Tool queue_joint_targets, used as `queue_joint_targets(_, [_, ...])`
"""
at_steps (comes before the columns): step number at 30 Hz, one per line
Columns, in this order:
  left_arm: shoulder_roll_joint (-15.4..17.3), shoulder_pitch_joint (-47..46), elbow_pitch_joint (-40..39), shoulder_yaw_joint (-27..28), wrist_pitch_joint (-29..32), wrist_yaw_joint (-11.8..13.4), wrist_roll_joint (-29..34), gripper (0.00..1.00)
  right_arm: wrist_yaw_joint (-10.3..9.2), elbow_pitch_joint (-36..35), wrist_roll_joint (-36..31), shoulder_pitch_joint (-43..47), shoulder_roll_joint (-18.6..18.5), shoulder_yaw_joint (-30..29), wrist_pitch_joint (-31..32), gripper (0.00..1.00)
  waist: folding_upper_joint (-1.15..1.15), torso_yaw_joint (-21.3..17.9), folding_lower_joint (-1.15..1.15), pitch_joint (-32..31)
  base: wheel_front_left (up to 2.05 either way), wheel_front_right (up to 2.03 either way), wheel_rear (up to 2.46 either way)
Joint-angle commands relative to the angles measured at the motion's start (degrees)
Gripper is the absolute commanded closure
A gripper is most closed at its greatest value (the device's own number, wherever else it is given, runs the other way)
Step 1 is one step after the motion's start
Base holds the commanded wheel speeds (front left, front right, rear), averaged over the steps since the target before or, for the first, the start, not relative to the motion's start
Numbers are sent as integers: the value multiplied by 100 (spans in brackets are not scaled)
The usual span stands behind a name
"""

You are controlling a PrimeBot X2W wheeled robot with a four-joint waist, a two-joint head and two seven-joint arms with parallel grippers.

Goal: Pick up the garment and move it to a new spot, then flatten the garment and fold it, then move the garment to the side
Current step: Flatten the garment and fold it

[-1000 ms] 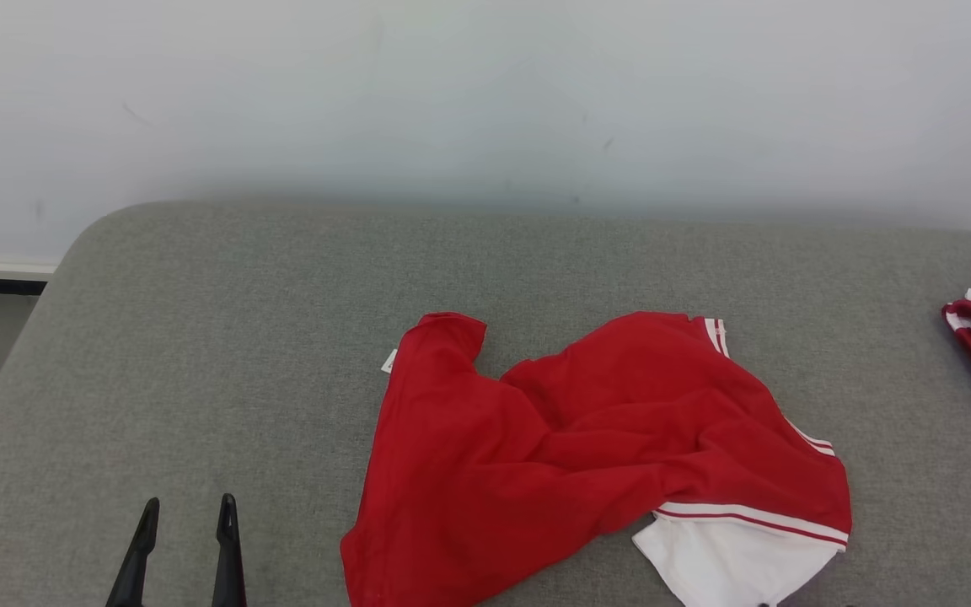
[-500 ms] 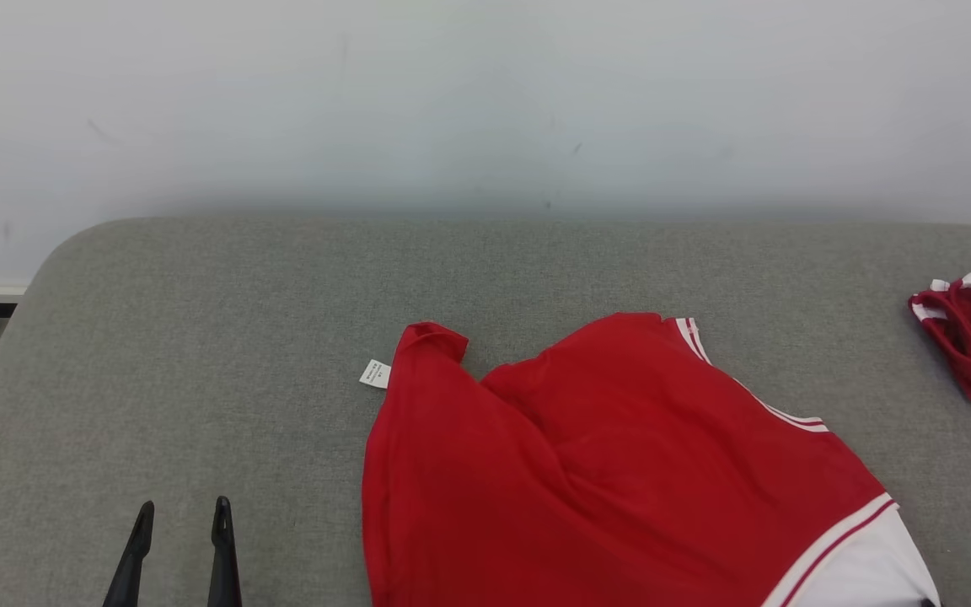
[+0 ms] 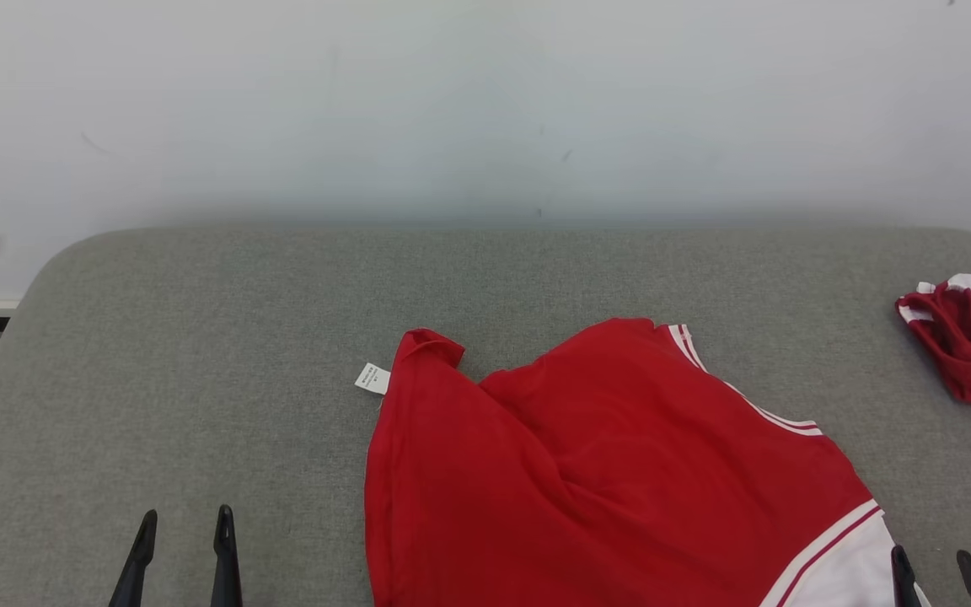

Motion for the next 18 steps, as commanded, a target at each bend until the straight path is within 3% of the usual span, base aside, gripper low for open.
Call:
queue_joint_targets(1, [-8, 74, 4, 28, -16, -3, 34, 0, -12, -145, -109, 76, 77, -49, -119, 0, 0, -1, 0, -24, 0, 0, 0])
queue_joint_targets(10, [-13, 63, 42, -20, -17, -30, 61, 0, -12, -949, -363, 245, 479, -14, -419, 0, 0, 15, 0, -14, 0, 0, 0])
queue_joint_targets(18, [-20, 24, 202, -285, -17, -48, 39, 0, -12, -1140, -385, 307, 602, 190, -459, 0, 0, -16, 0, 21, 0, 0, 0])
